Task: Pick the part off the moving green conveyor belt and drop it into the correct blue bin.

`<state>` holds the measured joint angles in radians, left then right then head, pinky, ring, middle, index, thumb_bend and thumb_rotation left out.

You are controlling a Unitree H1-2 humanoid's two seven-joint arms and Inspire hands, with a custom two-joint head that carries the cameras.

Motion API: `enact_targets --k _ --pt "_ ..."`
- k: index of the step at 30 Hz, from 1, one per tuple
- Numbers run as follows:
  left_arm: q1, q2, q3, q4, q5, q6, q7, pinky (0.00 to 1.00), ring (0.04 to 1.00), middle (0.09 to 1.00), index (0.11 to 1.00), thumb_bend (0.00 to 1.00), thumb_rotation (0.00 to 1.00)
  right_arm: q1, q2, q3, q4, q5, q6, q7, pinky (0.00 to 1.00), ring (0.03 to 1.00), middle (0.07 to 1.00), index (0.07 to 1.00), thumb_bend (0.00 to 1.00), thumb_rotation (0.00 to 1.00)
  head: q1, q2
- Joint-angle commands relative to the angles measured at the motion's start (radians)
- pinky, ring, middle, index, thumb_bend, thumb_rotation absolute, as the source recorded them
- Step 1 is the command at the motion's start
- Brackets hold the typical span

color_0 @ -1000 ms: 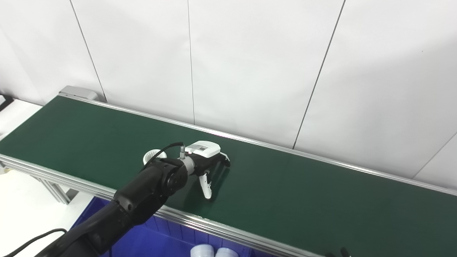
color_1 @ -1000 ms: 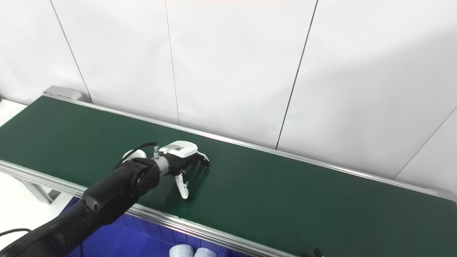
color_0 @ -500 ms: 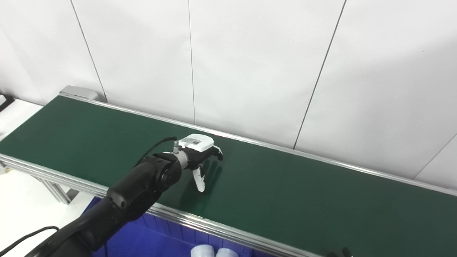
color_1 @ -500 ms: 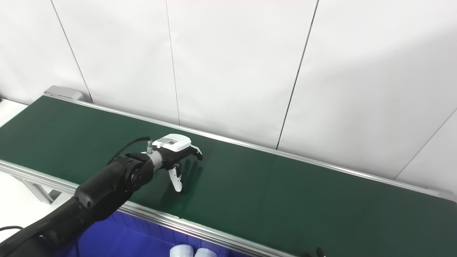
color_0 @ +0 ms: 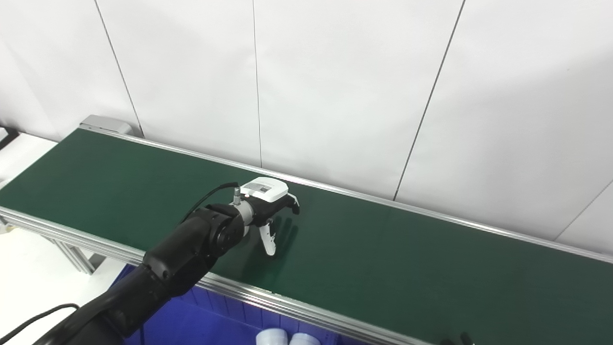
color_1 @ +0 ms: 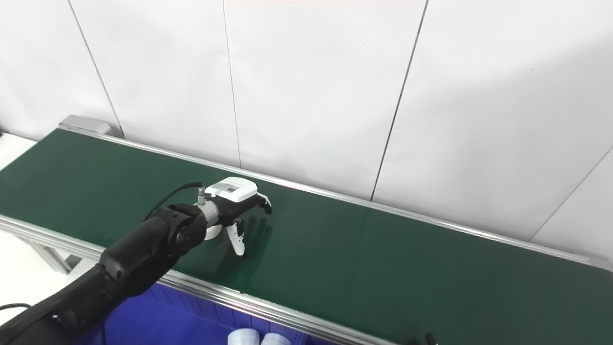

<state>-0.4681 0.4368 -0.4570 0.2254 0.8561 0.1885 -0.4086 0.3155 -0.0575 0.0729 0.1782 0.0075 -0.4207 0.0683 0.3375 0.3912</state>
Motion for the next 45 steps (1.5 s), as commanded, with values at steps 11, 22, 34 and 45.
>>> enact_targets --k 11,22,34,45 --pt "-0.016 0.019 0.007 -0.021 0.019 0.009 0.012 0.71 0.818 0.857 0.787 0.92 0.0 -0.004 0.0 0.004 -0.025 -0.005 -0.049 0.008 0.83 0.868 0.892 1.0 0.05 1.0 0.001 0.006" --pt "-0.003 0.024 -0.014 -0.016 0.043 0.003 0.004 0.75 0.848 0.876 0.803 0.91 0.0 0.0 -0.001 0.003 -0.029 -0.003 -0.048 0.009 0.83 0.868 0.897 1.0 0.07 1.0 0.001 0.013" --pt "0.017 0.028 -0.005 -0.029 0.04 0.001 0.004 0.75 0.828 0.873 0.788 0.9 0.0 0.001 -0.005 0.001 -0.032 -0.004 -0.049 0.007 0.82 0.867 0.896 1.0 0.08 1.0 0.003 0.018" --pt "0.018 0.034 -0.005 -0.035 0.043 -0.002 0.002 0.75 0.832 0.873 0.773 0.9 0.0 -0.004 -0.007 0.002 -0.027 0.002 -0.049 0.013 0.83 0.872 0.896 1.0 0.09 1.0 0.003 0.014"
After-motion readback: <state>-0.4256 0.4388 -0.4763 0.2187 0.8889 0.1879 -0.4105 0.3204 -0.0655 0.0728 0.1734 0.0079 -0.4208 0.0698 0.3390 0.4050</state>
